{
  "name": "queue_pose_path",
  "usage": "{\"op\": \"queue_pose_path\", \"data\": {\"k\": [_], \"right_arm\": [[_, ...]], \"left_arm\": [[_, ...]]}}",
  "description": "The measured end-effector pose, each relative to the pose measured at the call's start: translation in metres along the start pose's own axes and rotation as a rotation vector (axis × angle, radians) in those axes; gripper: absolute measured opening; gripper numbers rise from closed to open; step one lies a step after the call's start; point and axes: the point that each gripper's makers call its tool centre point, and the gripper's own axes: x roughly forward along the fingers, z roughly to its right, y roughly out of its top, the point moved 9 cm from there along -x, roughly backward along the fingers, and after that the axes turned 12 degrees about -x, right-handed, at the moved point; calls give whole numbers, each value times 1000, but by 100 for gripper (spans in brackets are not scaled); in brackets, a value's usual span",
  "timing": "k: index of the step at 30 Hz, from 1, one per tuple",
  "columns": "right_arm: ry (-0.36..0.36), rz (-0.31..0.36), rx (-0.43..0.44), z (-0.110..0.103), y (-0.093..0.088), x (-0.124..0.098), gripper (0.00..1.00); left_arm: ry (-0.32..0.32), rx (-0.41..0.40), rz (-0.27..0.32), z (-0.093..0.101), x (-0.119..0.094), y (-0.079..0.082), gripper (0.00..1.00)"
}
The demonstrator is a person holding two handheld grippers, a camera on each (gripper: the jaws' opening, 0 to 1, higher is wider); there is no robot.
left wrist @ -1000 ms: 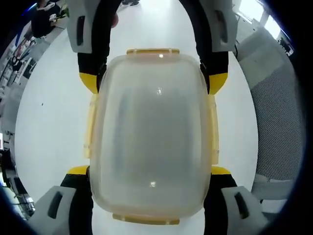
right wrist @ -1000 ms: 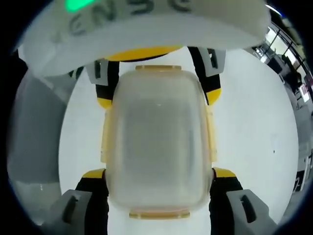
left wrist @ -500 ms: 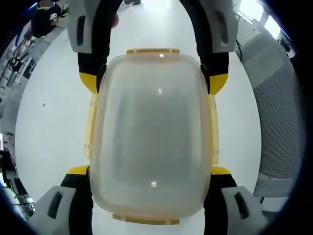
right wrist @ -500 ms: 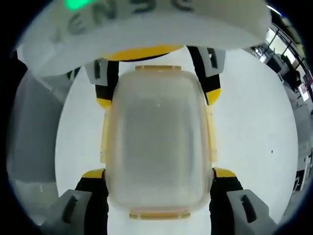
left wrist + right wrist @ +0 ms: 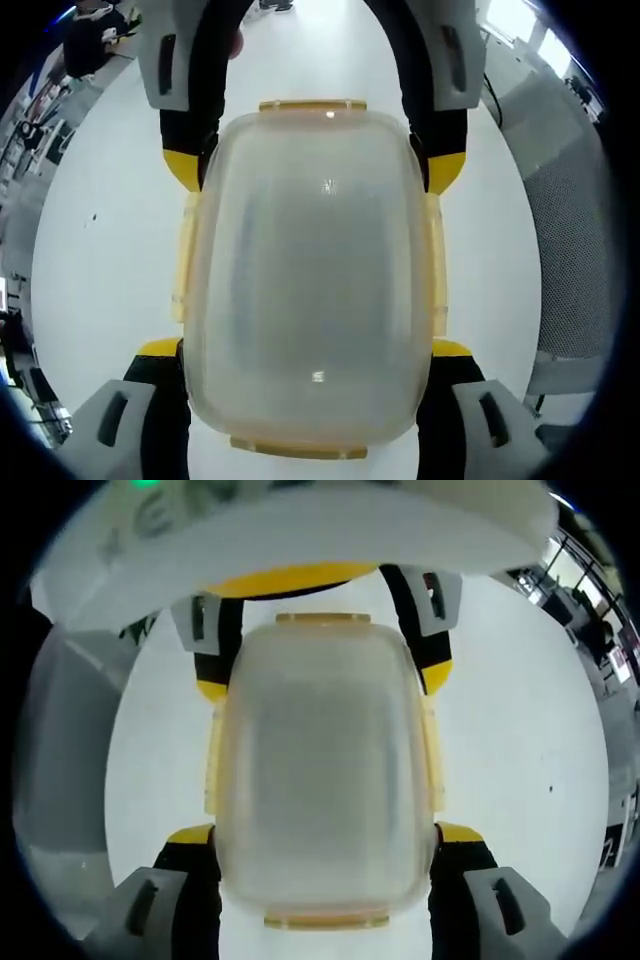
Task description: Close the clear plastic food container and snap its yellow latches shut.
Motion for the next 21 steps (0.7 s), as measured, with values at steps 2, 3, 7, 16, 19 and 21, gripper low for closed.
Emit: {"op": "queue_pose_path", "data": {"k": [2,3,7,16,19,21], "right_arm": [[2,0,-3,1,0,0,87],[2,0,-4,2,0,0,87],[1,-2,1,6,0,0,87],[-4,3,2,10,-2,-1,87],[-4,-2,1,10,-1,-1,87],[-2,-8,0,10,-1,-1,87]], "left_arm": [[1,-3,0,-1,-1,0,96],[1,-3,0,-1,-1,0,96],[-1,2,3,-6,-1,0,96],[0,5,-4,-11,0,2,96],[-2,5,3,-10,-1,1,96],[-3,0,9,-11,-1,1,96]]}}
